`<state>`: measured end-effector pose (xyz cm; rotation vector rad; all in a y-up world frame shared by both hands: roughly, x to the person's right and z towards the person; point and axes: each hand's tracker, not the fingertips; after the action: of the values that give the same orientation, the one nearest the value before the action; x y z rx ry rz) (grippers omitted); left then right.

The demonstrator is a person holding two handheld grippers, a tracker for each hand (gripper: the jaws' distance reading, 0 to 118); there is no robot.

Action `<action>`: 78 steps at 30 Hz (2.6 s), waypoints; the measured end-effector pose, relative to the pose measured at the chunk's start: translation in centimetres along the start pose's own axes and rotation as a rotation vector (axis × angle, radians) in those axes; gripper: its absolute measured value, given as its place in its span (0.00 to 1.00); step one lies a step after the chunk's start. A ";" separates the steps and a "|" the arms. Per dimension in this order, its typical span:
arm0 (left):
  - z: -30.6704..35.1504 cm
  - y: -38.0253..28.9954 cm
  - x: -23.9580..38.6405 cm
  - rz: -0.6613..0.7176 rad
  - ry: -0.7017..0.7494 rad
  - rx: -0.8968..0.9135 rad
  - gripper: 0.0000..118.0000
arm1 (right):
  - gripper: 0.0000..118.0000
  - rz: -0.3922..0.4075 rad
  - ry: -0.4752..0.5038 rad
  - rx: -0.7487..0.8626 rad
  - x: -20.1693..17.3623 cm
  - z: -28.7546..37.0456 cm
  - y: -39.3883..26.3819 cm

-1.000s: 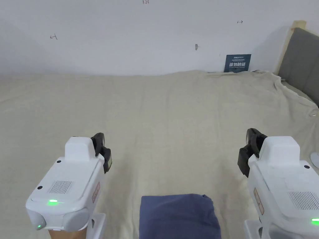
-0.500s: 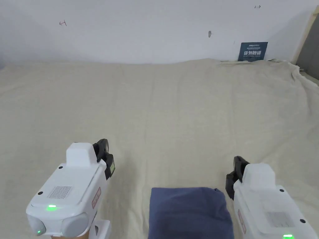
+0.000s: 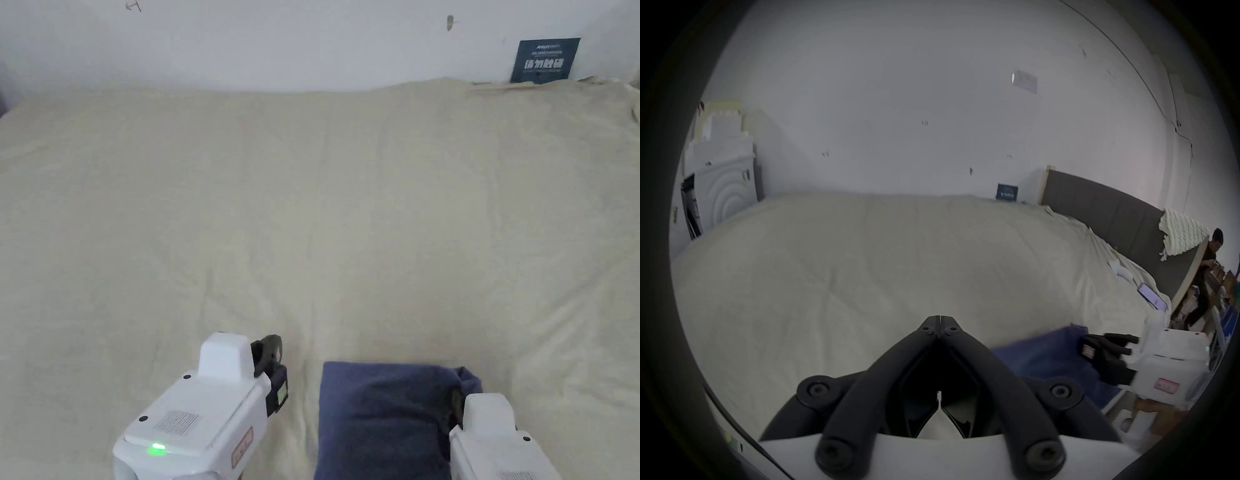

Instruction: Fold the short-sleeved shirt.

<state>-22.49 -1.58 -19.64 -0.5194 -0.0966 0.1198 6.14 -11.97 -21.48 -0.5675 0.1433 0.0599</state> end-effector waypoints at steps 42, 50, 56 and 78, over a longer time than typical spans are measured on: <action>-9.9 -0.8 -1.1 0.258 -0.448 -0.582 0.16 | 0.00 -0.023 0.082 0.120 1.7 4.5 5.1; -7.3 4.9 -9.4 0.139 -0.266 -0.526 0.15 | 0.00 0.004 0.080 0.289 2.4 8.2 11.4; -4.1 9.1 -19.1 0.120 -0.070 -0.502 0.15 | 0.00 0.044 0.079 0.335 1.3 8.8 13.5; -1.5 7.3 -36.7 0.333 0.339 -0.560 0.20 | 0.00 0.075 0.084 0.330 -1.5 7.8 15.5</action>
<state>-59.24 -1.13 -26.79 -1.1056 0.2988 0.3322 4.09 5.28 -22.98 -0.2352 0.2507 0.0840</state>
